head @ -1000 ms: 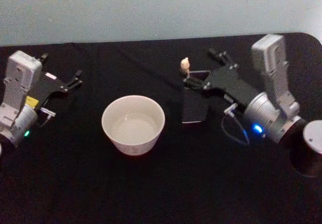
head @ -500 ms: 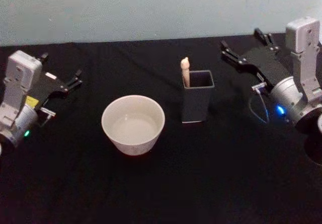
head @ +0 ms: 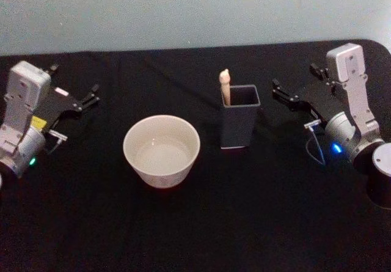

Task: Pick up the stirring spoon with one hand, stir inside the cup, then place it back in its original position.

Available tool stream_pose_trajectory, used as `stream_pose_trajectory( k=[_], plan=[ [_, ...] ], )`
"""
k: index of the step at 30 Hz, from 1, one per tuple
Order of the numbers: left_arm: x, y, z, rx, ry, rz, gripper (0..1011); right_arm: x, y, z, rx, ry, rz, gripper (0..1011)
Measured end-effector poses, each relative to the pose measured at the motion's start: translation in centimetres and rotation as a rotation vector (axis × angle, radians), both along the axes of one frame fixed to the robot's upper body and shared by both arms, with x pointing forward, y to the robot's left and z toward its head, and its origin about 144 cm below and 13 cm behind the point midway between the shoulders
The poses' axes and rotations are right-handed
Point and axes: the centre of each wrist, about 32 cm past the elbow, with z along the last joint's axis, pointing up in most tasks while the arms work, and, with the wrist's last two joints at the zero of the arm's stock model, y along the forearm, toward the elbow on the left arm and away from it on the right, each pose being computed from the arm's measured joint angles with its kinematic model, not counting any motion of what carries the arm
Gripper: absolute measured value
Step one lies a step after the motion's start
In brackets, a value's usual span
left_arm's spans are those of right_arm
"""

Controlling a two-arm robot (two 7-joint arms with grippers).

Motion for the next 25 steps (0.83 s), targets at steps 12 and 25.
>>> stream_pose_trajectory(
  k=[12, 25],
  plan=[
    [0.0, 0.0, 0.0, 0.0, 0.0, 0.0, 1001, -0.03, -0.01, 0.19, 0.001, -0.009, 0.002, 1000],
    [0.0, 0.0, 0.0, 0.0, 0.0, 0.0, 1001, -0.06, -0.05, 0.25, 0.003, -0.012, 0.002, 1000]
  ],
)
